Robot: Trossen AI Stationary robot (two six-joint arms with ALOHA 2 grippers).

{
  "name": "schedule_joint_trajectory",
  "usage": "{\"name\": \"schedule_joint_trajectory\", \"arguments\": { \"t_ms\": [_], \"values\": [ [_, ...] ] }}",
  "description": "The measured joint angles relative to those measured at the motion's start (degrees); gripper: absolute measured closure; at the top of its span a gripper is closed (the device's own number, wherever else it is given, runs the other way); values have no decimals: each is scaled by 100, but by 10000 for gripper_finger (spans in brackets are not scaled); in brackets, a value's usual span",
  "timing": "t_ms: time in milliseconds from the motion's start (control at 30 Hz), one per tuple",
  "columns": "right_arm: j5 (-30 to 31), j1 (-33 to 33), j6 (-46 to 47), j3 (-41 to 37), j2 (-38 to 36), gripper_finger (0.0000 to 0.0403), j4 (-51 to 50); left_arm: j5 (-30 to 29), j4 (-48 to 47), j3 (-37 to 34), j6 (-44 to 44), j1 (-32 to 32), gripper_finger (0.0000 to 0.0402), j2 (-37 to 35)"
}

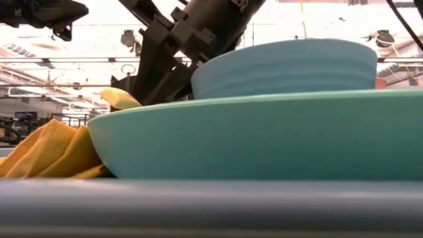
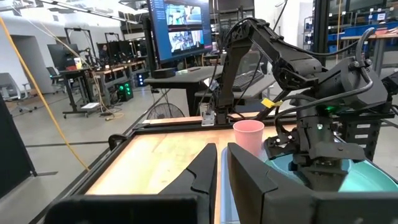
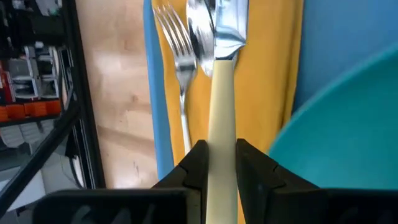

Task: Set up tray
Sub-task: Put the yellow knife to the right of the orange spoon on the orange napkin on the blue serving tray

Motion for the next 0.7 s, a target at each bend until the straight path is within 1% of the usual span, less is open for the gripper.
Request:
{"name": "schedule_joint_trajectory", "arguments": {
  "t_ms": [100, 267, 400, 533, 700],
  "values": [
    [-34, 63, 10, -1, 0, 359, 58, 0, -1, 0, -9, -1, 357, 0],
    [92, 109, -37, -4, -48, 359, 259, 0, -2, 0, -10, -1, 357, 0],
    [110, 107, -40, -4, -93, 359, 575, 0, 0, -1, -2, -1, 357, 0],
    [-59, 105, -21, -4, -94, 359, 842, 0, 0, -2, 2, 0, 357, 0],
    [138, 107, -30, -4, -96, 359, 712, 0, 0, -2, 2, 0, 357, 0]
  ]
}}
